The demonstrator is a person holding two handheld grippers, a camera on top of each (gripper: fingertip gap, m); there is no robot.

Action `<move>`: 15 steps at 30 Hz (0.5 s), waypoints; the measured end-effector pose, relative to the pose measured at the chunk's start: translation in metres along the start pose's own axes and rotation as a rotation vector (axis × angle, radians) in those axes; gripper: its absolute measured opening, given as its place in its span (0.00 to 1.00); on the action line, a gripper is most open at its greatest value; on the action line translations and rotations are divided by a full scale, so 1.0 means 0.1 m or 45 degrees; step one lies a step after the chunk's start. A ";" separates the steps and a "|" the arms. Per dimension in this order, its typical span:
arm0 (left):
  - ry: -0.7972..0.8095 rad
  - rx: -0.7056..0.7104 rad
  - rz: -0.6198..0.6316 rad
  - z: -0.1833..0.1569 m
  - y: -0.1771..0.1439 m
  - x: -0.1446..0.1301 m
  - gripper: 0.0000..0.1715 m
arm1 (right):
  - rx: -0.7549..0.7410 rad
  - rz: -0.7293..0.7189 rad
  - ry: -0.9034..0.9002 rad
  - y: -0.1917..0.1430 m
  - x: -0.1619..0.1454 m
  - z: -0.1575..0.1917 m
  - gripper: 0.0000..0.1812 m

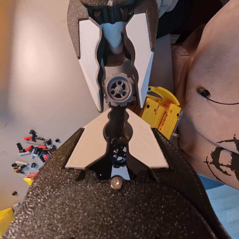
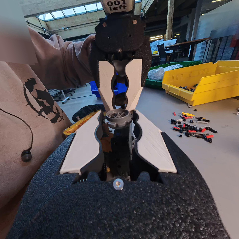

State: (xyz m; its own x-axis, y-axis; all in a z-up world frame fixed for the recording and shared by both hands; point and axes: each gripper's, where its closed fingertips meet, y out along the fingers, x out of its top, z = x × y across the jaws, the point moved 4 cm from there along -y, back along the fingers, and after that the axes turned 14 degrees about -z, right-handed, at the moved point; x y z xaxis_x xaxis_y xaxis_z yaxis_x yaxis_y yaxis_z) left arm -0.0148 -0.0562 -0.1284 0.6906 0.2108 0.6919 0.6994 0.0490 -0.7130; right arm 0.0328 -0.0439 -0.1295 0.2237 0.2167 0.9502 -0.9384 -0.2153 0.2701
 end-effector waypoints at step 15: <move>-0.010 0.004 -0.017 0.01 0.00 0.01 0.09 | -0.004 -0.017 -0.026 0.02 0.05 0.02 0.21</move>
State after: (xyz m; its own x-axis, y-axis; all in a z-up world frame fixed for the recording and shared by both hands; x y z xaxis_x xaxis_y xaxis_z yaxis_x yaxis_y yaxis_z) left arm -0.0144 -0.0547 -0.1281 0.6794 0.2181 0.7006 0.7082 0.0549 -0.7038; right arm 0.0326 -0.0450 -0.1238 0.2419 0.1998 0.9495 -0.9362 -0.2091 0.2826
